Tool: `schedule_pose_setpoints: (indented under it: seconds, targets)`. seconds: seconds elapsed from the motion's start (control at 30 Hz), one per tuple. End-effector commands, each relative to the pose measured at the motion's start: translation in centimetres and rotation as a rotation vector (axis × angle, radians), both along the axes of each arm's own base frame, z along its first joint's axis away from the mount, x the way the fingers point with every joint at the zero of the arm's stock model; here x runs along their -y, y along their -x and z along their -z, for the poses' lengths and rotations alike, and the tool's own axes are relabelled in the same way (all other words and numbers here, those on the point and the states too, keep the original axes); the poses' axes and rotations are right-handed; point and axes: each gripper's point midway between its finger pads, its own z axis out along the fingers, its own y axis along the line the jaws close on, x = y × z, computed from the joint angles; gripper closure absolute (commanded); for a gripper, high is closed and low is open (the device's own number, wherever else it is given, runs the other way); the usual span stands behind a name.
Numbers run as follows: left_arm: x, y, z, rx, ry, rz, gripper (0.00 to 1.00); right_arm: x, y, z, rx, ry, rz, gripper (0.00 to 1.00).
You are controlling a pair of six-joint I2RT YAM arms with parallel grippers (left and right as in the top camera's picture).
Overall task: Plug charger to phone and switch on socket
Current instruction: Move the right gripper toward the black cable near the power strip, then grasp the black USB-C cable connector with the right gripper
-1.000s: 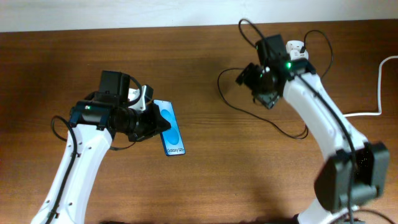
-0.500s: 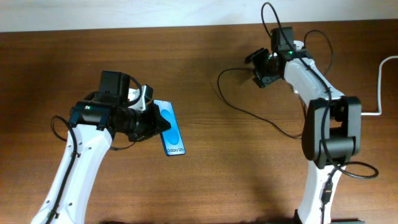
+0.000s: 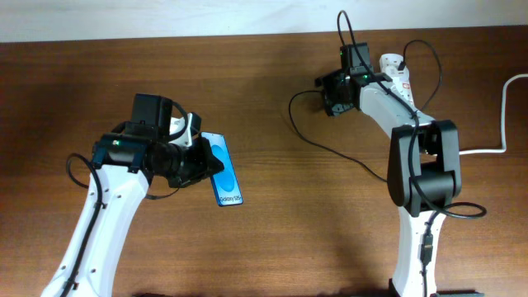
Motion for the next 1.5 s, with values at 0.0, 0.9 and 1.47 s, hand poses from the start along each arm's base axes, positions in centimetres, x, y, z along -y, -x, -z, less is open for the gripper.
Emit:
schedule_pose_setpoints:
  seconds: [0.0,0.9,1.47]
  targets:
    - [0.1,0.0,-1.2,0.034,0.017,-0.003,1.0,1.6,-0.4,1.3,-0.019,0.074,0.09,0.42]
    - [0.1,0.0,-1.2,0.034,0.018,-0.003,1.0,-0.1,0.9,7.0,-0.054,0.057,-0.17,0.96]
    - [-1.3,-3.8,-5.8,0.253,0.277,0.015,1.0,-2.4,8.8,-9.4,0.209,0.151,-0.946,0.96]
